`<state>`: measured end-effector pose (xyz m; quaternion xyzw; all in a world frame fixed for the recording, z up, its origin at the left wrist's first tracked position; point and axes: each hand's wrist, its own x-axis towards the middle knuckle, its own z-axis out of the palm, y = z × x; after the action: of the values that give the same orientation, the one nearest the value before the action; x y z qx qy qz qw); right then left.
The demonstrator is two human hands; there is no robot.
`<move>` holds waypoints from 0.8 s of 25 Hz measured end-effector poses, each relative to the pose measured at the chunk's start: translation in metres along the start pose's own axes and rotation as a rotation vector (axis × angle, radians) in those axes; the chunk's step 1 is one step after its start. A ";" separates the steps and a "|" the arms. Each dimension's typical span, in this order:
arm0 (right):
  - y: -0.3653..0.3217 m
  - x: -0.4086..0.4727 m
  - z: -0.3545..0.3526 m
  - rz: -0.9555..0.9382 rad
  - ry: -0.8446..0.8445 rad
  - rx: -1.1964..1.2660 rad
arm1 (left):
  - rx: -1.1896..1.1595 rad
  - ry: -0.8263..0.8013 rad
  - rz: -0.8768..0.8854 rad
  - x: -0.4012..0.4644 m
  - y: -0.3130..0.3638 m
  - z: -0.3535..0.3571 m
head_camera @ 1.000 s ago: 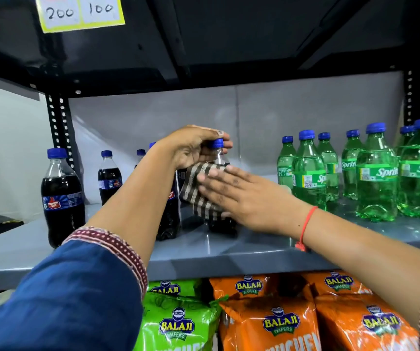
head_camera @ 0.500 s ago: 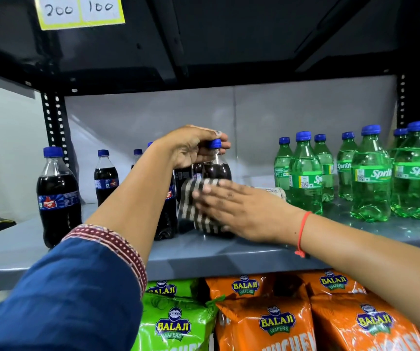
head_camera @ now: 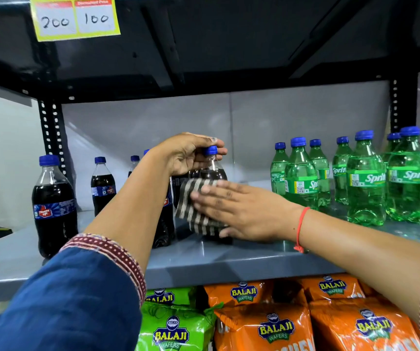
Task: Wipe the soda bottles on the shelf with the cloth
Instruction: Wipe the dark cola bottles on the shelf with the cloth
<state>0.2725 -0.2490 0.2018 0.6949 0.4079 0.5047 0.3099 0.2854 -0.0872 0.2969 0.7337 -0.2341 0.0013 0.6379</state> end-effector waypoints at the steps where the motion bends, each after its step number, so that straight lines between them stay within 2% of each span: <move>1: -0.002 -0.001 0.002 -0.036 -0.013 -0.010 | 0.013 -0.001 0.000 0.001 -0.001 0.000; 4: 0.000 0.002 0.000 -0.007 0.022 0.023 | 0.014 -0.006 -0.011 0.002 -0.001 -0.001; 7: 0.006 0.005 -0.001 -0.086 0.019 -0.028 | 0.013 -0.005 -0.008 0.001 -0.001 -0.001; 10: 0.009 0.003 -0.002 0.003 0.028 -0.020 | -0.010 -0.009 -0.016 0.001 -0.001 0.000; 14: 0.006 0.000 0.000 -0.140 -0.013 -0.004 | 0.014 -0.006 -0.009 0.002 -0.001 0.000; 17: 0.010 0.001 0.000 -0.005 0.014 -0.021 | -0.008 -0.004 -0.008 0.001 -0.001 0.000; 20: -0.002 -0.002 0.003 -0.124 -0.016 0.044 | 0.016 -0.008 -0.007 0.000 -0.001 0.000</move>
<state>0.2747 -0.2495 0.1986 0.6788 0.4589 0.4698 0.3285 0.2855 -0.0874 0.2962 0.7397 -0.2342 -0.0020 0.6309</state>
